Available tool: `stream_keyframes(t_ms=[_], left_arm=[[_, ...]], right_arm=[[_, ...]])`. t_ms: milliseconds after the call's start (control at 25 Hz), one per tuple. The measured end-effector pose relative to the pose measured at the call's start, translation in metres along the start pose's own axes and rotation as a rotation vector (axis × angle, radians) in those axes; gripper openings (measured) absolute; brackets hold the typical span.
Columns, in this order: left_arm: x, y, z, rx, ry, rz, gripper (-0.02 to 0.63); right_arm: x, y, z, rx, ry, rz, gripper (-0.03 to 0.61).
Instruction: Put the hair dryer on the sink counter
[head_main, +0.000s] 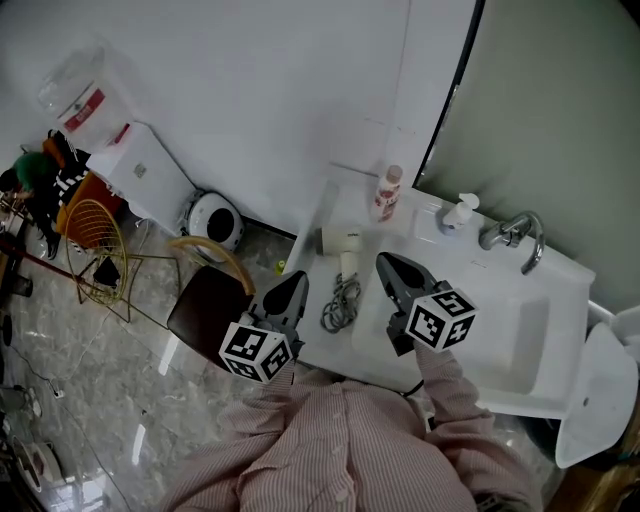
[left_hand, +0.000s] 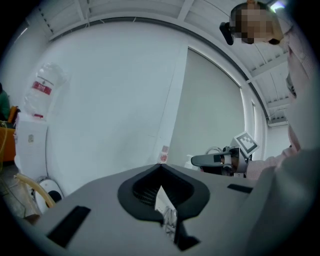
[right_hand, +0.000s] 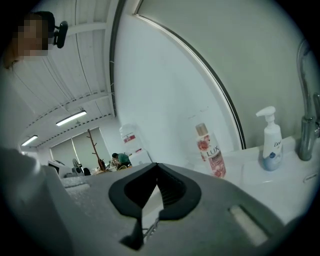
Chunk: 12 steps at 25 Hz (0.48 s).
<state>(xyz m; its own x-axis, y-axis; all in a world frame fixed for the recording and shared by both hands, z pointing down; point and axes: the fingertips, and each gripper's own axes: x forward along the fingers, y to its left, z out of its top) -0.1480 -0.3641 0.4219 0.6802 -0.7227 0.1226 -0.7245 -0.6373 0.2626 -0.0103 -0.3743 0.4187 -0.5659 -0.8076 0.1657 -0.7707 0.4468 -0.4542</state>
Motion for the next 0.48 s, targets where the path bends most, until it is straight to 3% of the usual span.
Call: stream_keyframes(t_ms=[480], left_arm=[[-0.022, 0.017, 0.015, 0.023, -0.051, 0.072, -0.003]], right_arm=[[-0.032, 0.015, 0.035, -0.081, -0.187, -0.008, 0.006]])
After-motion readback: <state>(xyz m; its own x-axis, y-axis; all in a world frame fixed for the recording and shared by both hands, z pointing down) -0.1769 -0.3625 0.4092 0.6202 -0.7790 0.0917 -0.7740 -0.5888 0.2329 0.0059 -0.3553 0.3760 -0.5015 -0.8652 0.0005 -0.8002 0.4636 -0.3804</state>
